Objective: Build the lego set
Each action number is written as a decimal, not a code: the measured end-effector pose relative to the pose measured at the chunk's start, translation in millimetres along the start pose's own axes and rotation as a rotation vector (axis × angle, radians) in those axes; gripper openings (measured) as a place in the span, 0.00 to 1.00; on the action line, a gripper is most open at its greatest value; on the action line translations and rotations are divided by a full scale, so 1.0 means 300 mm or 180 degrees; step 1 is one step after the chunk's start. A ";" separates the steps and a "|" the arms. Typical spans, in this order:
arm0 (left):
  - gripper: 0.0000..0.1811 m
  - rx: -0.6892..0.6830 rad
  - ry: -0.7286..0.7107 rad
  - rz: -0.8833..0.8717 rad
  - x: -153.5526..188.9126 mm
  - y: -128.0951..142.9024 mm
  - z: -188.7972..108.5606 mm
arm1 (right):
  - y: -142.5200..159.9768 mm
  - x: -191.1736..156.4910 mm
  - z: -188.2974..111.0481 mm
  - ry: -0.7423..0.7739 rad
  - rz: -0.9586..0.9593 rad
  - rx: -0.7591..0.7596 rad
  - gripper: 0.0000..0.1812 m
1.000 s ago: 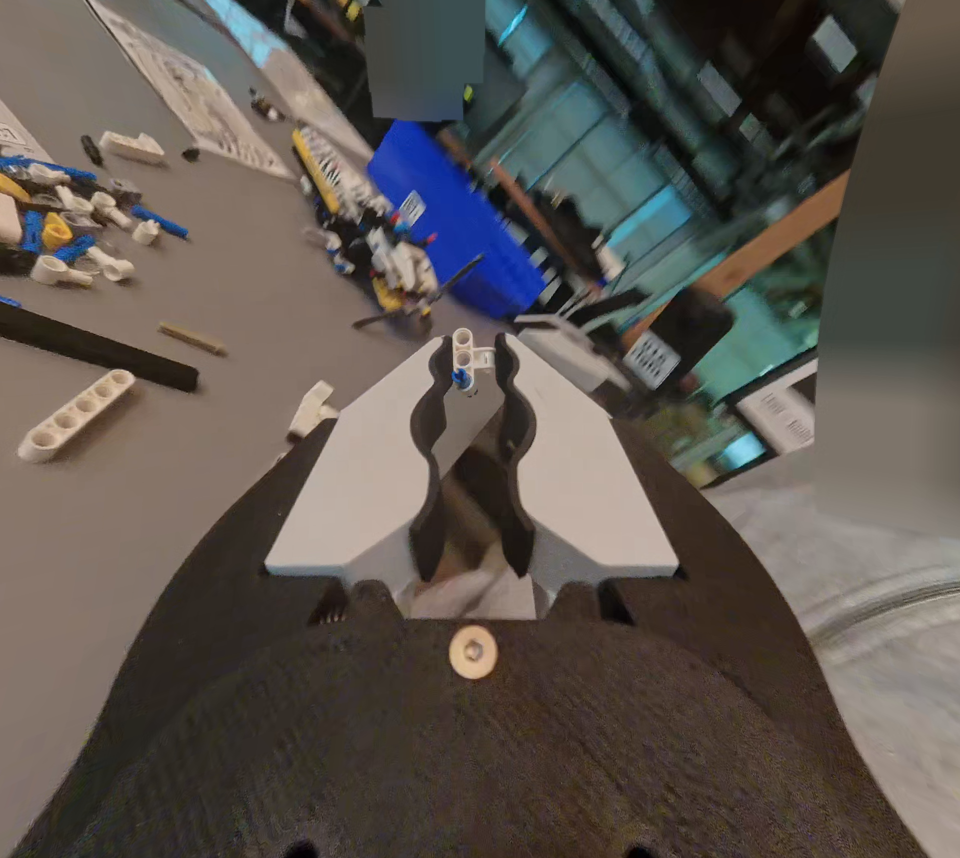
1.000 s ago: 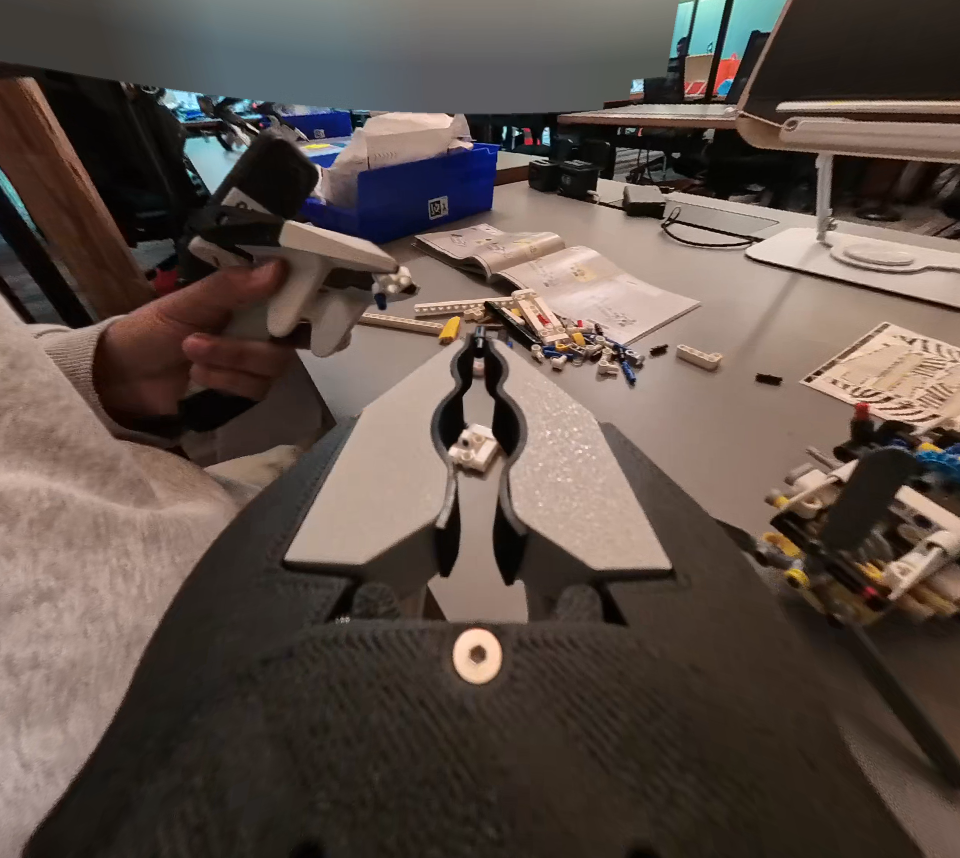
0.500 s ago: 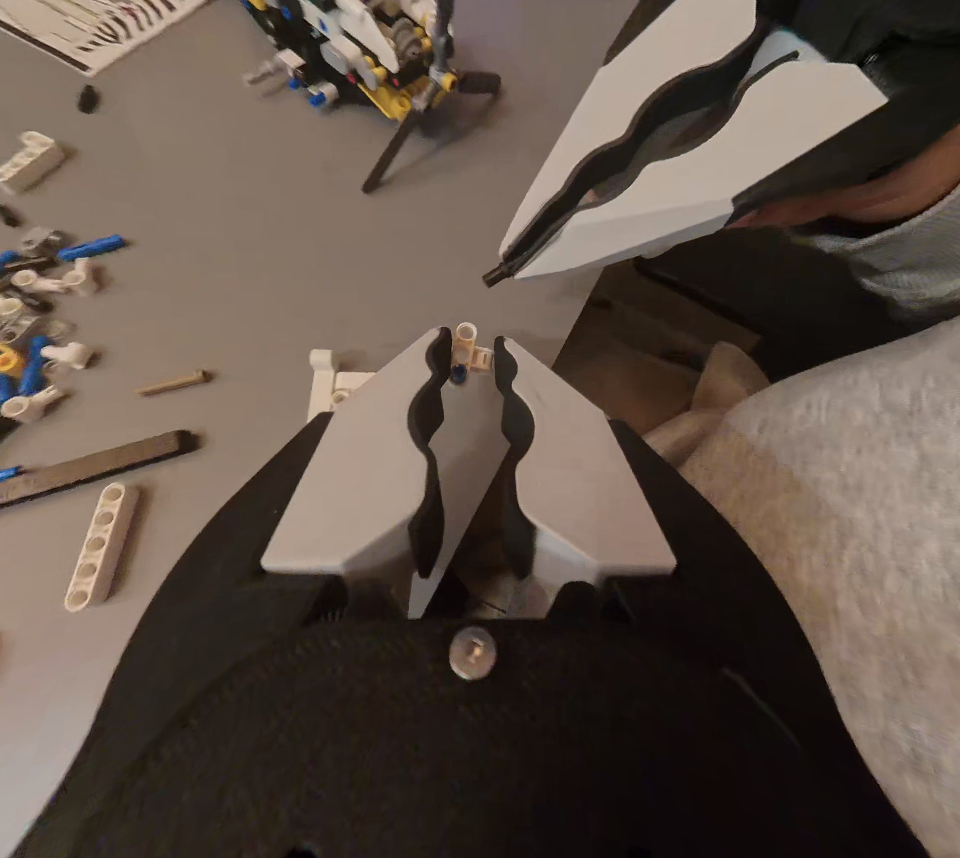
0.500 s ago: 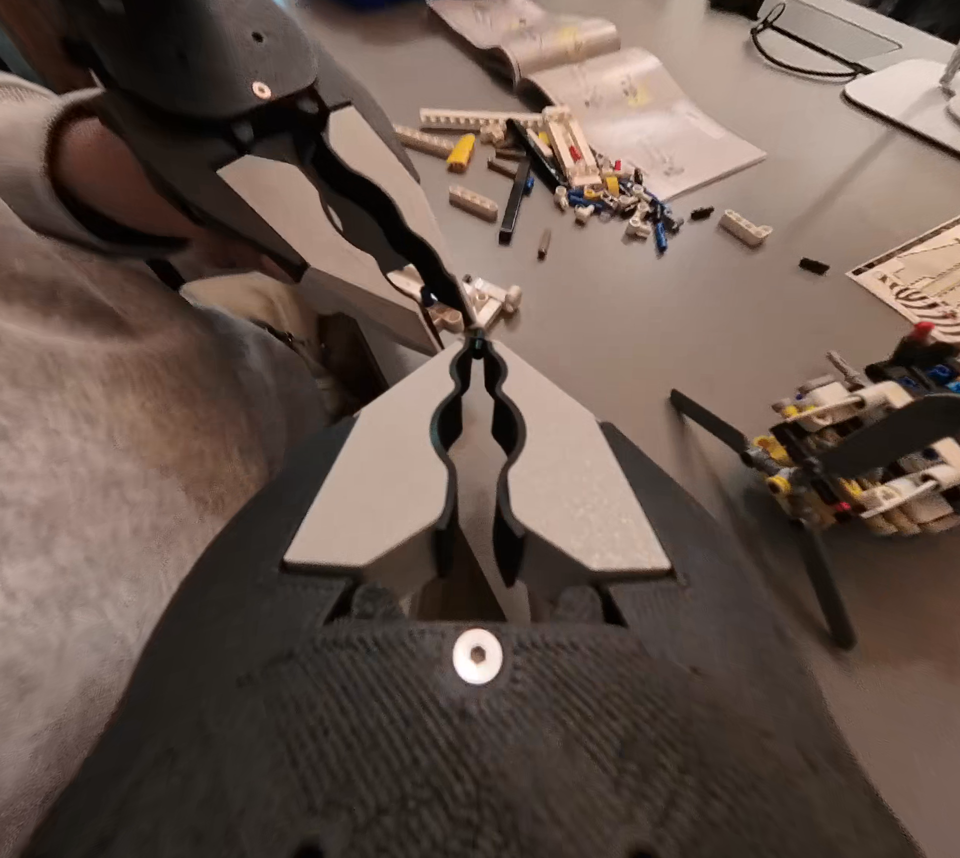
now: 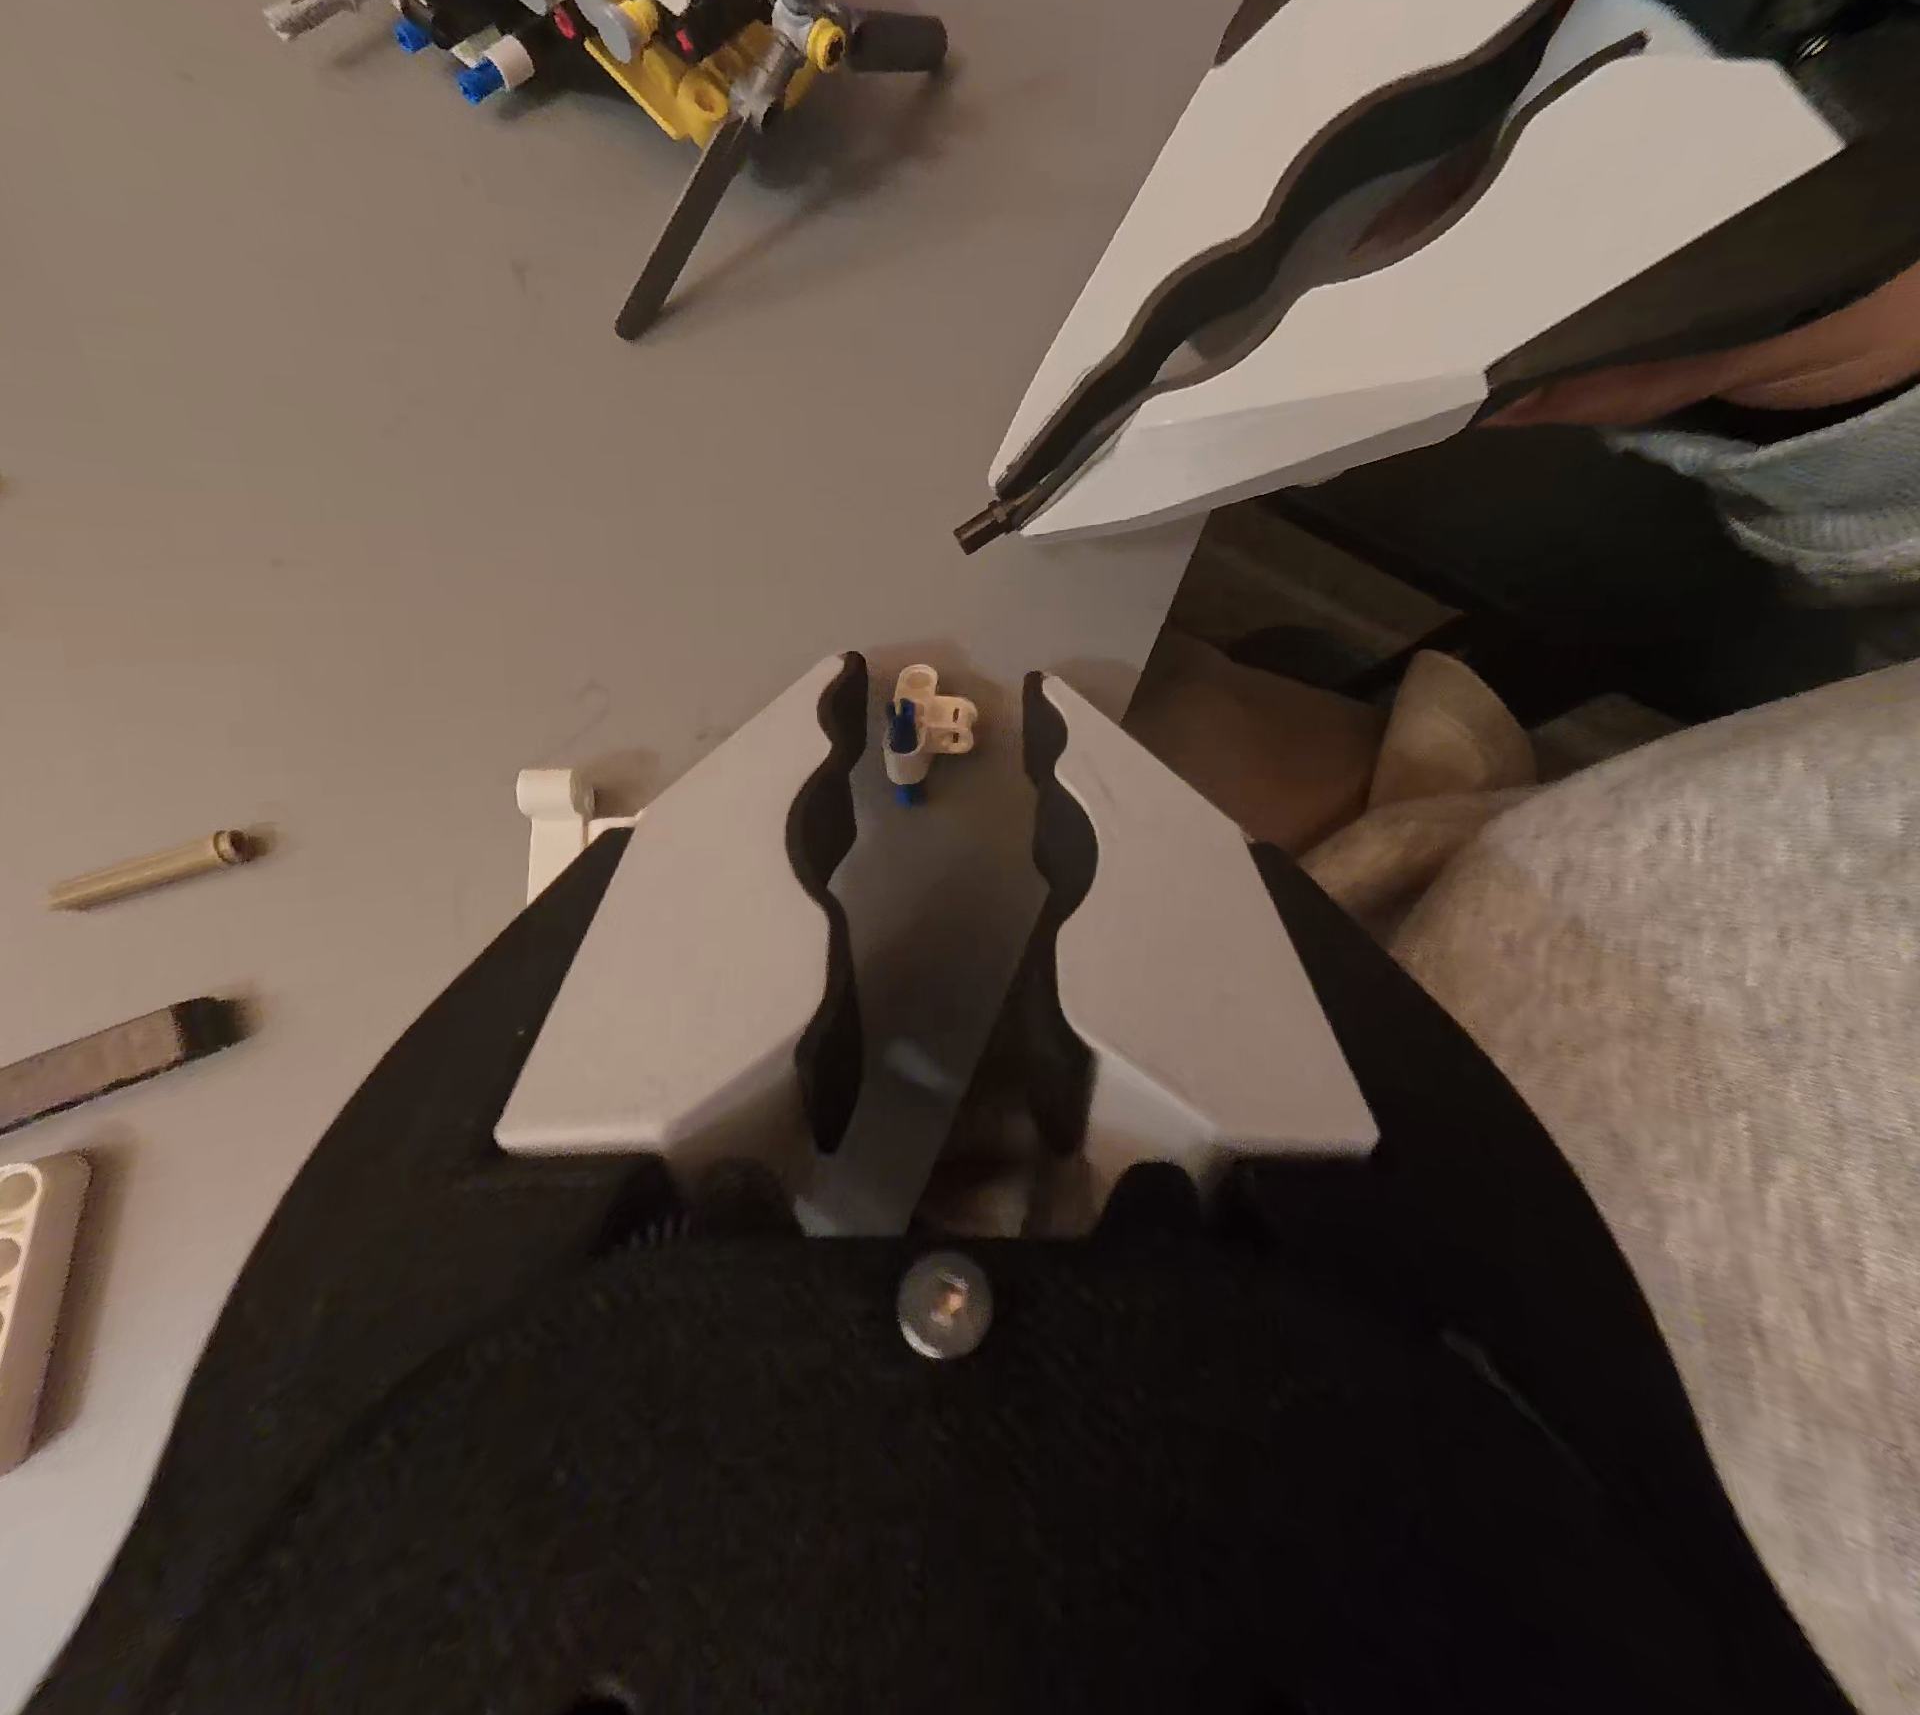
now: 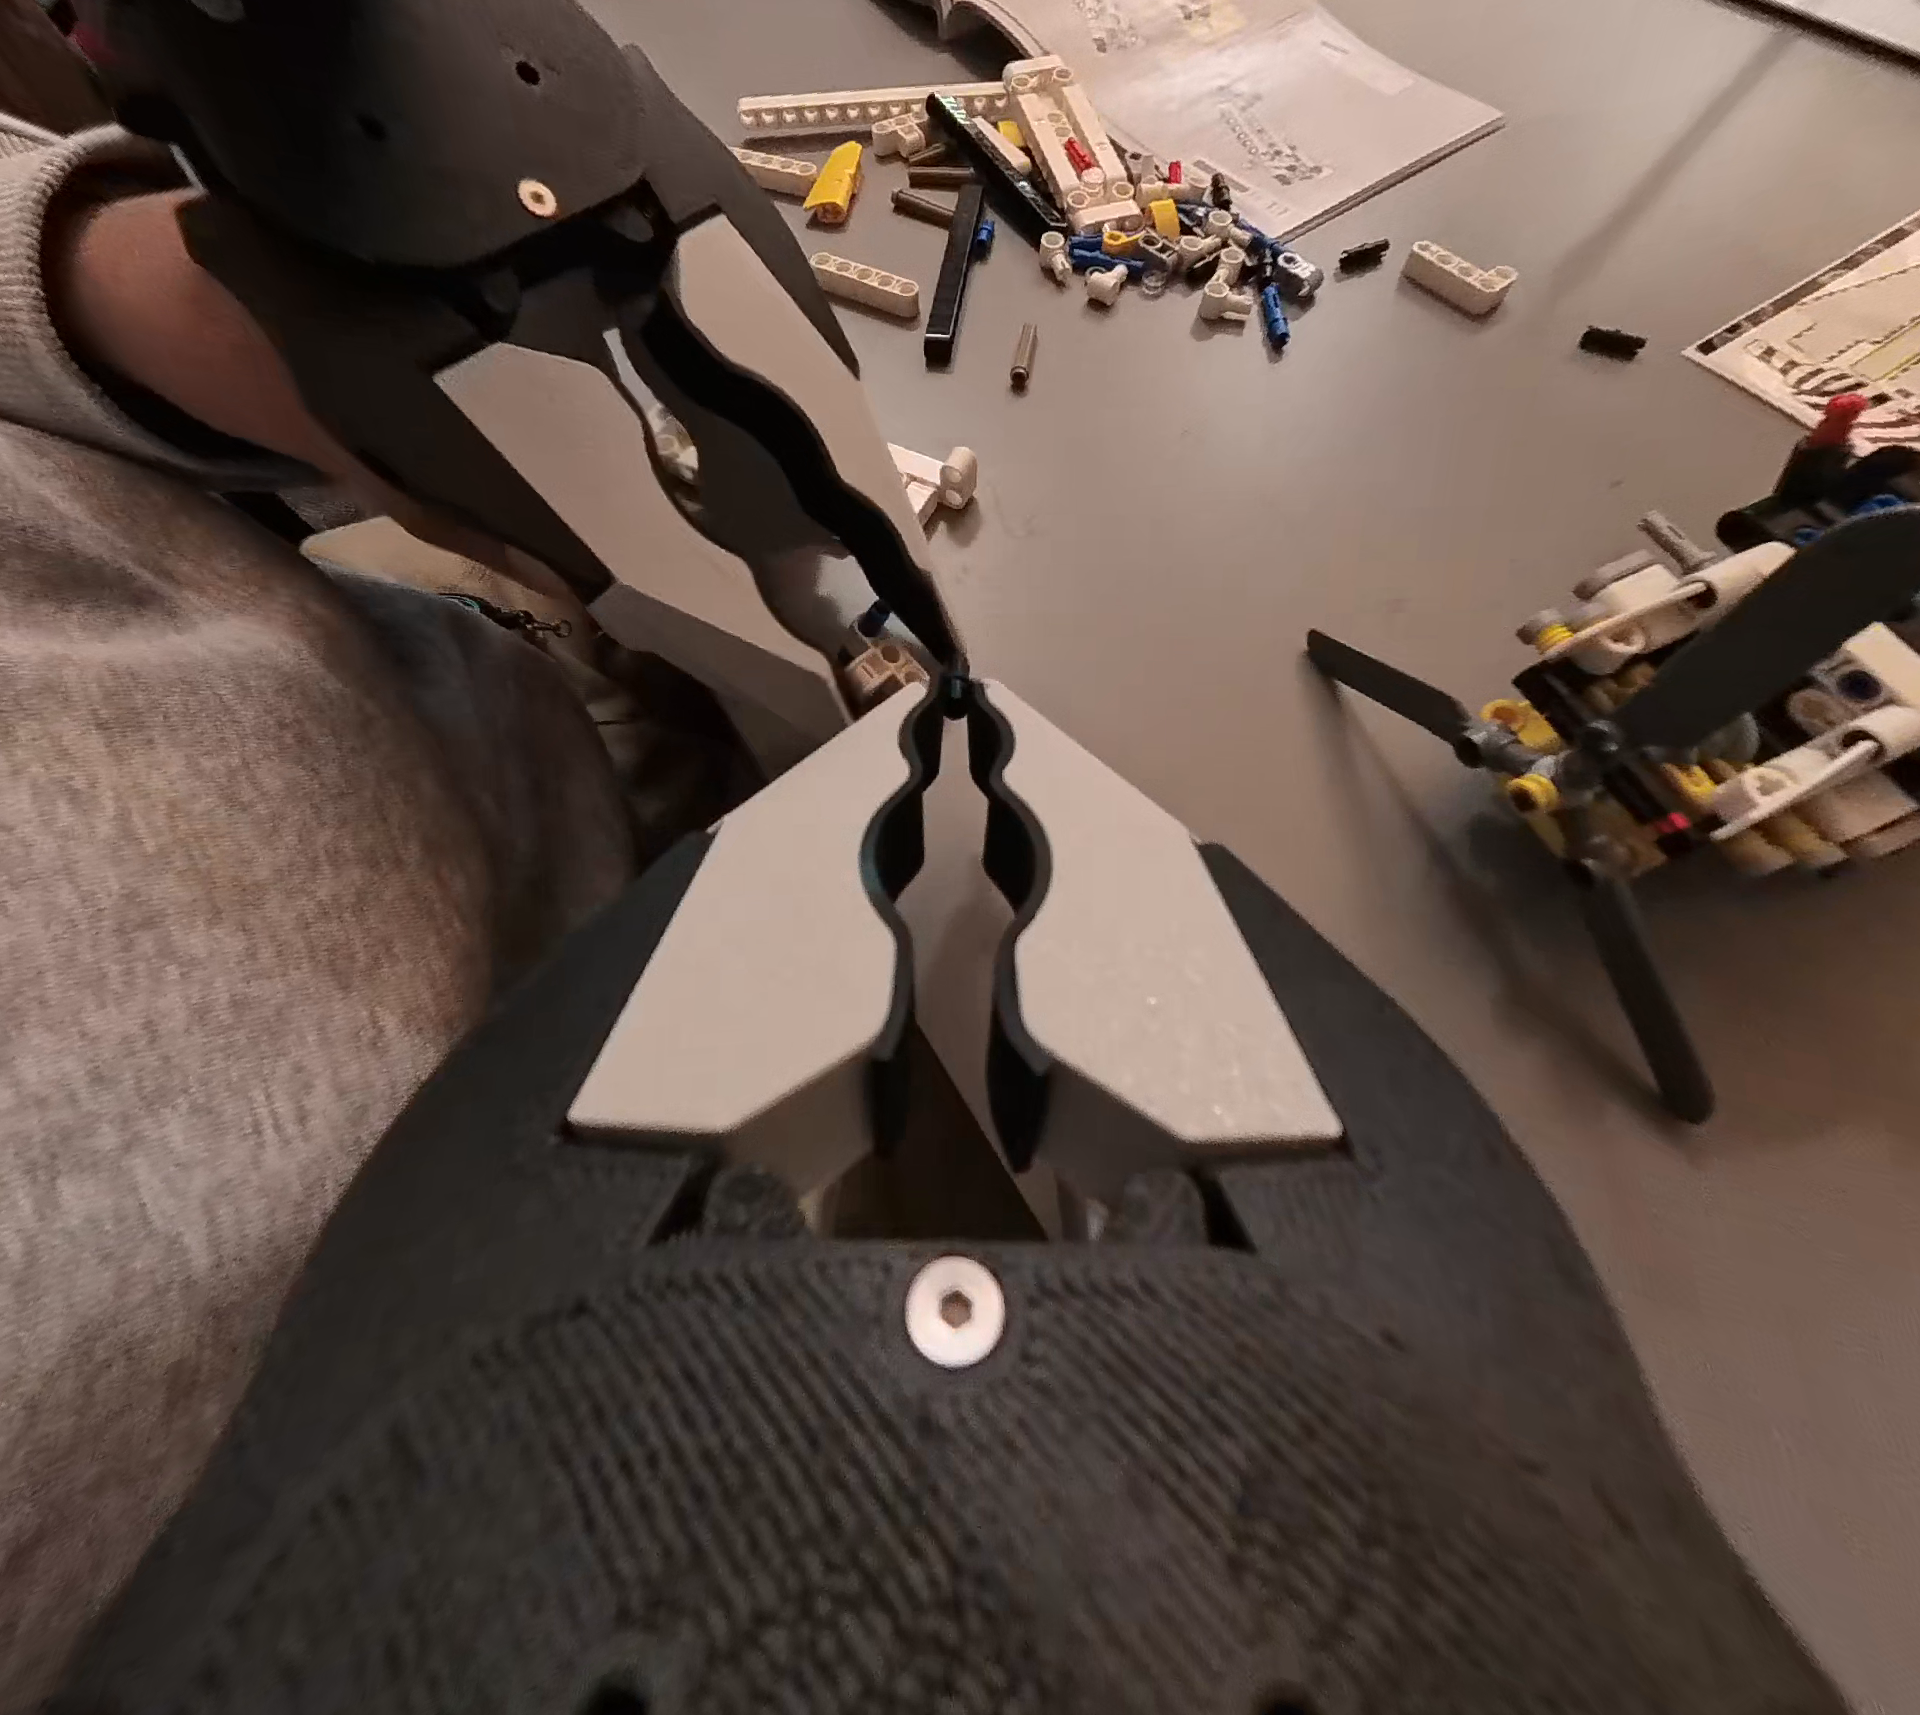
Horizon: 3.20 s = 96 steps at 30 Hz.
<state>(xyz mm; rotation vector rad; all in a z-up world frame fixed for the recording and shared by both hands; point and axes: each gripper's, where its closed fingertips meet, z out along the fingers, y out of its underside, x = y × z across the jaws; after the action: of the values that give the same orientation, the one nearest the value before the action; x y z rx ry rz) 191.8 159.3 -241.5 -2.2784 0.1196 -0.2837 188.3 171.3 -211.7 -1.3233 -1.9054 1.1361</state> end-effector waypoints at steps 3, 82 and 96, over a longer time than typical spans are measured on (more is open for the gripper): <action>0.16 0.0015 0.0005 -0.0034 -0.001 0.005 -0.019 | 0.001 0.000 0.000 -0.0003 -0.0006 -0.0010 0.02; 0.08 -0.0031 0.0115 0.0067 -0.008 0.030 -0.012 | 0.050 -0.034 0.067 -0.0789 0.0093 -0.1212 0.01; 0.08 -0.0040 0.0090 0.0064 -0.011 0.034 -0.011 | 0.059 -0.041 0.089 -0.0743 -0.1008 -0.1627 0.01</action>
<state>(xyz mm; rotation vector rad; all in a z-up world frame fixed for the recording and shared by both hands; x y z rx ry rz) 187.8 150.8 -247.5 -2.2851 0.1591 -0.3055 179.4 153.9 -240.0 -1.1017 -2.5886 0.6902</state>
